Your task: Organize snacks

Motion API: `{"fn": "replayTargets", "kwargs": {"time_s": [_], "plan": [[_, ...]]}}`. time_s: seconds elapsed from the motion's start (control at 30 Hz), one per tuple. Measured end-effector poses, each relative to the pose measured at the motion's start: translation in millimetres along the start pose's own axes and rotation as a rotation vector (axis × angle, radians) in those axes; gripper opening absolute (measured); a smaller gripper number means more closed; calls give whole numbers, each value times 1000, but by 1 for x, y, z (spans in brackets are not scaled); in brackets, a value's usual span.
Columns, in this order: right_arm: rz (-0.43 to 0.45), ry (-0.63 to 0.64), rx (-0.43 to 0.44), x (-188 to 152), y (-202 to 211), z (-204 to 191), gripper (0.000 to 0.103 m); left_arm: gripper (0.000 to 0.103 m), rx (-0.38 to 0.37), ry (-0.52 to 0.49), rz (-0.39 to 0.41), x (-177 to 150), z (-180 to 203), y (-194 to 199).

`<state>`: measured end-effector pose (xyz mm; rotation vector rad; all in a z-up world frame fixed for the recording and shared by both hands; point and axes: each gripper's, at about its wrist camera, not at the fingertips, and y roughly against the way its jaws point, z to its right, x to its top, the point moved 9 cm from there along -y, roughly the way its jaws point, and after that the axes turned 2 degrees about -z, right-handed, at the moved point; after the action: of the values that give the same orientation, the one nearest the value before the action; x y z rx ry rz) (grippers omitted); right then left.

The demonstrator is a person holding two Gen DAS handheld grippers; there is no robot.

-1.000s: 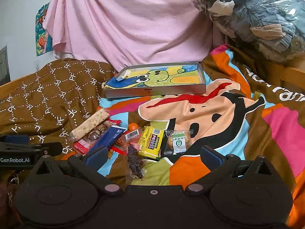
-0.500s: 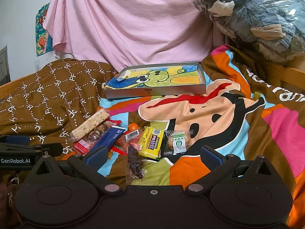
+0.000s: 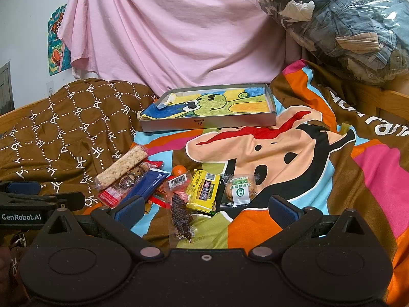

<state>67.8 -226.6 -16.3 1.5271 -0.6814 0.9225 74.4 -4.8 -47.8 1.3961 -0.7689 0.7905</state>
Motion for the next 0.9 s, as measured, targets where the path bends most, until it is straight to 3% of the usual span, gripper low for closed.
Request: {"fn": "replayTargets", "kwargs": {"time_s": [0.37, 0.6, 0.9], "plan": [[-64, 19, 4, 0, -1, -1, 102, 103, 19, -10, -16, -3, -1, -3], [-109, 164, 68, 8, -16, -5, 102, 103, 14, -38, -52, 2, 1, -15], [-159, 395, 138, 1, -64, -23, 102, 103, -78, -94, -157, 5, 9, -54]]}}
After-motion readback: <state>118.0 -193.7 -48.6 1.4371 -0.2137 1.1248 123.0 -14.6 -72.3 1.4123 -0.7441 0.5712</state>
